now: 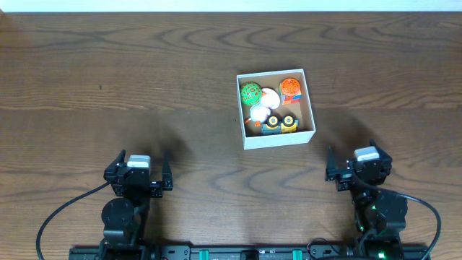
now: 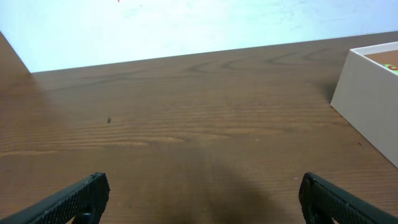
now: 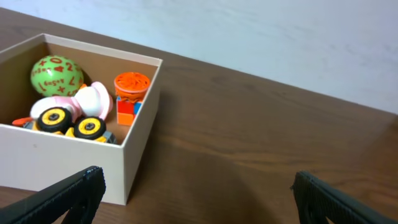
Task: Pack container
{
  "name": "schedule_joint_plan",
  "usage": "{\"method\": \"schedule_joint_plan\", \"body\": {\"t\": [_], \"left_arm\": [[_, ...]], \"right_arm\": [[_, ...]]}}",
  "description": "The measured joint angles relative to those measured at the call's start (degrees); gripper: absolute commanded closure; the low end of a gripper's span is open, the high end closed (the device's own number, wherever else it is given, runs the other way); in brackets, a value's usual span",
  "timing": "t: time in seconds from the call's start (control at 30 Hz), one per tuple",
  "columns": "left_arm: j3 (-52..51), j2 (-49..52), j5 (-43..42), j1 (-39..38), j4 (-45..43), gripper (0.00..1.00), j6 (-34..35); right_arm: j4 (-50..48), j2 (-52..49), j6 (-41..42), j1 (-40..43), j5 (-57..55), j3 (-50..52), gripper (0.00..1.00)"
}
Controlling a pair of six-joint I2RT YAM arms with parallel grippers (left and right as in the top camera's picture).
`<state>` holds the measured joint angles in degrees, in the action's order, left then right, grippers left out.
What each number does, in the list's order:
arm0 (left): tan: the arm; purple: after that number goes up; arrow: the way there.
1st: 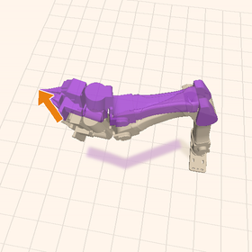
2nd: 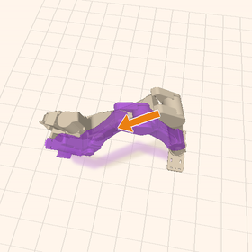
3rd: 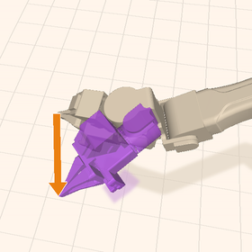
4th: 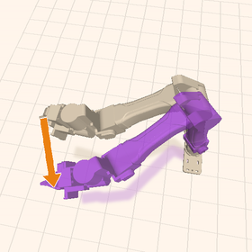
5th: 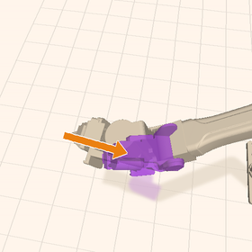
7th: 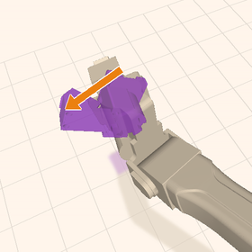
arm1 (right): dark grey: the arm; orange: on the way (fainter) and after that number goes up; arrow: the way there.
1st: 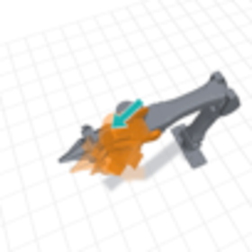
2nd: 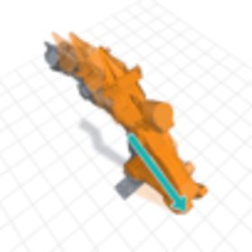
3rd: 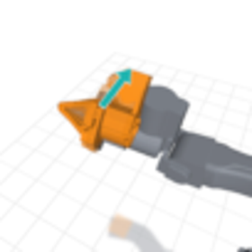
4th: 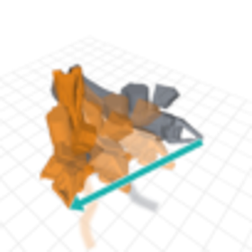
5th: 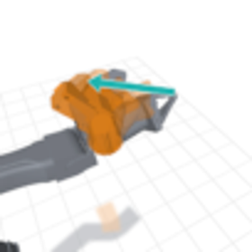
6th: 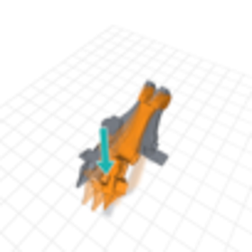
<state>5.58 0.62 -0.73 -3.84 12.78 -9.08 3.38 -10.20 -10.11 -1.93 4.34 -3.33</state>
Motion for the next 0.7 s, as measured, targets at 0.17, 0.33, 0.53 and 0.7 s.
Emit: {"method": "schedule_joint_plan", "body": {"t": [0.17, 0.33, 0.53, 0.7], "left_arm": [[0.0, 0.0, 0.0, 0.0, 0.0, 0.02, 0.0], [0.0, 0.0, 0.0, 0.0, 0.0, 0.02, 0.0], [0.0, 0.0, 0.0, 0.0, 0.0, 0.02, 0.0], [0.0, 0.0, 0.0, 0.0, 0.0, 0.02, 0.0]], "right_arm": [[0.0, 3.2, -0.8, 0.0, 0.8, 0.1, 0.01], [-0.1, 7.3, -0.9, 0.0, 1.0, 0.3, 0.01], [0.2, 9.4, -0.9, 0.0, 1.2, 2.6, 0.01], [0.2, 9.5, -1.0, 0.0, 1.2, 2.8, 0.01]]}}
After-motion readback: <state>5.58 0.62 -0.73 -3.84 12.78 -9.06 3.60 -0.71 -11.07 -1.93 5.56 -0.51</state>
